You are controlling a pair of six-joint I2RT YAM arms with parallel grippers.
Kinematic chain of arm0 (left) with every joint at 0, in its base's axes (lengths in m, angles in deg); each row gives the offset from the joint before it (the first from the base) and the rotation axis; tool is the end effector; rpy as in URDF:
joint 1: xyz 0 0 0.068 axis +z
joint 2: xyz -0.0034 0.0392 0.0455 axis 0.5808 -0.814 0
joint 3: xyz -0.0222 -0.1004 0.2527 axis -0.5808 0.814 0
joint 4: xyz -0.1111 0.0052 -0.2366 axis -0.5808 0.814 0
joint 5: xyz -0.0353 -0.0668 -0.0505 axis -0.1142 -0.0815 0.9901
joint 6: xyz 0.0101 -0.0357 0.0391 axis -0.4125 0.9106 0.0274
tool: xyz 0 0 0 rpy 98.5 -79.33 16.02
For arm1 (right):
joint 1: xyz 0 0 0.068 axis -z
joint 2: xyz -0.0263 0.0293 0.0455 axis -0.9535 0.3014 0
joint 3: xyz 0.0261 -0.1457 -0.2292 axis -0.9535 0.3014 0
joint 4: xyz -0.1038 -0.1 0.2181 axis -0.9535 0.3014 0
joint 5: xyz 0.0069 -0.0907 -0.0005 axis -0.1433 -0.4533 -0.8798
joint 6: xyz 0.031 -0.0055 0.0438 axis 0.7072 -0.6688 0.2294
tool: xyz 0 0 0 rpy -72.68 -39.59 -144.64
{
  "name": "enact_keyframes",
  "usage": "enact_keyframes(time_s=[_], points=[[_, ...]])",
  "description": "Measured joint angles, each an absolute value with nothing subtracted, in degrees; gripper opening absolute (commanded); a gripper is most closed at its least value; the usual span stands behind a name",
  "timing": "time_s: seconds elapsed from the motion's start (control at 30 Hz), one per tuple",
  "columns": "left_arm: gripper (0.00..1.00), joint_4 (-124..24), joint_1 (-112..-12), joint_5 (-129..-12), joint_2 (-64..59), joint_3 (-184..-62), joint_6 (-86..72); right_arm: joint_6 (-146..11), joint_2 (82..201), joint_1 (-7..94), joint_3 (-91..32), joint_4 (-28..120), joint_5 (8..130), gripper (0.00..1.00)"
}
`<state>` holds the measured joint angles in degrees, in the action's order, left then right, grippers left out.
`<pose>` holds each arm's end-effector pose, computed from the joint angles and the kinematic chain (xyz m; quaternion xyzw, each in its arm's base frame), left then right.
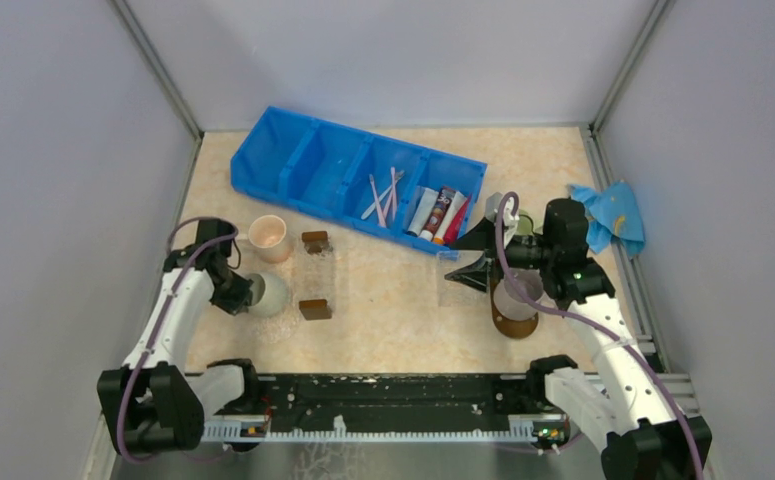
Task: Prepare toiletry sets of a toothbrush and toothpaste on the tray
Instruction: Place the cup at the center of the board.
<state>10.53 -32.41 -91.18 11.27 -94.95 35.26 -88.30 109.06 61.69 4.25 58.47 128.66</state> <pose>0.1725 0.0169 0.2230 -0.4810 0.8619 0.0462 0.1536 0.1696 0.0658 0.3121 -0.4562 0.5982 0.4426 0.4881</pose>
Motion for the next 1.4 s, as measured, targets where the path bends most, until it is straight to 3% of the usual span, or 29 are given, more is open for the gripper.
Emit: enact_keyframes(time_s=[0.23, 0.8, 1.2, 1.4], points=[[0.16, 9.70, -32.52, -91.18, 9.87, -94.95, 34.19, -88.32, 109.06, 61.39, 4.25, 58.47, 128.37, 0.67], [0.65, 9.53, -32.52, -88.14, 11.08, -98.69, 33.12, -88.39, 109.06, 61.32, 4.25, 58.53, 128.24, 0.67], [0.70, 9.90, -32.52, -81.19, 23.64, -107.38, 30.67, -88.98, 109.06, 61.32, 4.25, 58.57, 128.04, 0.67], [0.72, -5.16, -32.52, -70.02, 34.00, -100.24, 27.51, -89.48, 109.06, 61.32, 4.25, 58.75, 127.37, 0.67]])
